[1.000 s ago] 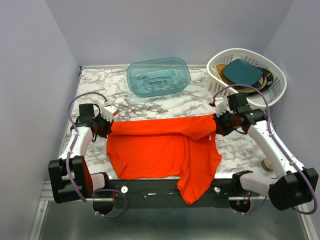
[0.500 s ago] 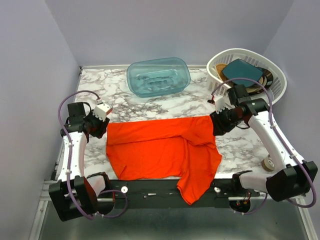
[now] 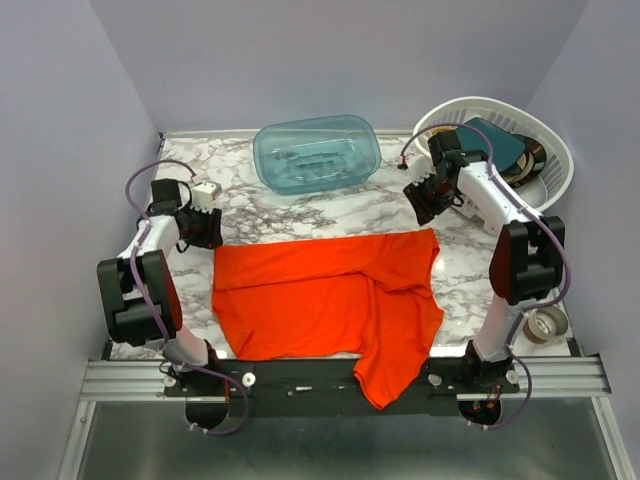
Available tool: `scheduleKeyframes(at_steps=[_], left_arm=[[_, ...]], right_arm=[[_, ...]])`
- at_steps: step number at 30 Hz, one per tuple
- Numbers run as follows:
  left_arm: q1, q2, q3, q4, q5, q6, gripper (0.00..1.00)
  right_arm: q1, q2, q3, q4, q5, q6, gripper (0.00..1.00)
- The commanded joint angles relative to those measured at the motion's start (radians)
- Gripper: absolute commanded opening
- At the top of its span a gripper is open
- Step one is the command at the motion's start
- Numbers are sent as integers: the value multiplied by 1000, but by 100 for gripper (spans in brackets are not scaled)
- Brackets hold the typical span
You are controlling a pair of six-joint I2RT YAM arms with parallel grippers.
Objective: Roll the t-shirts
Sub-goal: Fold the T-shirt at the center of the board.
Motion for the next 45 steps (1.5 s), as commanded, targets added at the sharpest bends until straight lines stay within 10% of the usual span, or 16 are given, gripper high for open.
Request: scheduleKeyframes(at_steps=[1,34,41,45], left_arm=[[-6,99,122,10,-12,-45,57],[-4,238,207,-153,14,31,59],[2,218,201,-164,37,31,62],[19,196,219,-173,95,14,65]], right_arm=[[-54,112,115,34,105,-82,53],[-62,379,109,-83,70,-222,49],[-64,385,121,-104,-3,-262,4],[-64,339,74,-49,17,-252,1]])
